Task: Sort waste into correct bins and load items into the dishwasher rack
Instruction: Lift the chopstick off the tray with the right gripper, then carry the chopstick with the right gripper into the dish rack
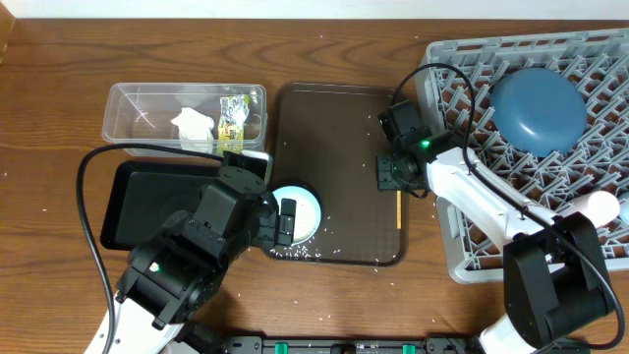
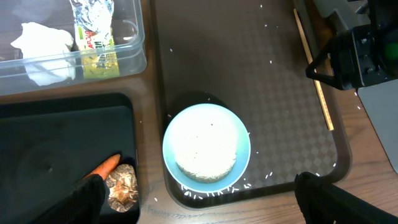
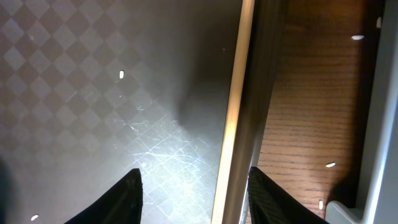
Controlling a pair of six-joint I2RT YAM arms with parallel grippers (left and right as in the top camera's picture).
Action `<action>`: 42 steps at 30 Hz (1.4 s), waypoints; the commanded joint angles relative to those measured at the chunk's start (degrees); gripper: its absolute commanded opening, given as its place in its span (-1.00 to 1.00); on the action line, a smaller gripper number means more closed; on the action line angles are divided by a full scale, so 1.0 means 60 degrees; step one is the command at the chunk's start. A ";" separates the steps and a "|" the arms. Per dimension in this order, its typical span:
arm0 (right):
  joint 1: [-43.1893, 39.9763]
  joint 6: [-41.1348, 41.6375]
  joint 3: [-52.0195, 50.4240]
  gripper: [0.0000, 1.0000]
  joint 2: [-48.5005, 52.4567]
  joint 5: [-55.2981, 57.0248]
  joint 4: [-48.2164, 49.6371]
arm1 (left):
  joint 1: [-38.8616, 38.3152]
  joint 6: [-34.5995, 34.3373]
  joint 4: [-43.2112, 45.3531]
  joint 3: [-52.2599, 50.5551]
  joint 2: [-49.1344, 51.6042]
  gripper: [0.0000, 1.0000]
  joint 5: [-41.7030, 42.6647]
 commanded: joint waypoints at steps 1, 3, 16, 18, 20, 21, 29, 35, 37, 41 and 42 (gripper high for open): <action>0.0062 0.0113 -0.0117 -0.10 0.0036 0.0339 0.0091 | 0.0058 -0.0015 -0.0029 0.0193 0.0004 0.96 -0.0113; 0.0062 0.0113 -0.0280 -0.12 0.0197 0.0313 0.0408 | 0.0058 -0.0015 -0.0029 0.0193 0.0004 0.96 -0.0113; 0.0062 0.0681 -0.0459 -0.34 0.1453 0.0506 0.1191 | 0.0058 -0.0015 -0.0029 0.0193 0.0004 0.96 -0.0113; 0.0062 0.0758 -0.0459 -0.48 0.1610 0.0390 0.1209 | 0.0058 -0.0015 -0.0033 0.0193 0.0004 0.96 -0.0113; 0.0062 0.0750 -0.0459 -0.60 0.1657 0.0364 0.1246 | 0.0058 -0.0015 -0.0033 0.0193 0.0004 0.96 -0.0113; 0.0062 0.0747 -0.0455 -0.67 0.1654 0.0364 0.1249 | 0.0058 -0.0015 -0.0033 0.0193 0.0004 0.96 -0.0113; 0.0062 -0.0040 -0.0342 -0.97 0.1049 -0.0543 0.1242 | 0.0058 -0.0015 -0.0033 0.0193 0.0004 0.96 -0.0113; 0.0062 -0.0667 -0.0321 -0.98 -0.0477 -0.0780 0.1198 | 0.0058 -0.0015 -0.0029 0.0193 0.0004 0.96 -0.0113; 0.0058 -0.0874 -0.0321 -0.98 -0.1078 -0.0780 0.1126 | 0.0058 -0.0015 -0.0033 0.0193 0.0004 0.96 -0.0113; -0.0087 -0.1355 -0.0321 -0.98 -0.2222 -0.0780 0.0849 | 0.0058 -0.0015 -0.0029 0.0193 0.0004 0.96 -0.0113; -0.0160 -0.1592 -0.0321 -0.98 -0.2532 -0.0765 0.0725 | 0.0058 -0.0015 -0.0029 0.0193 0.0004 0.96 -0.0113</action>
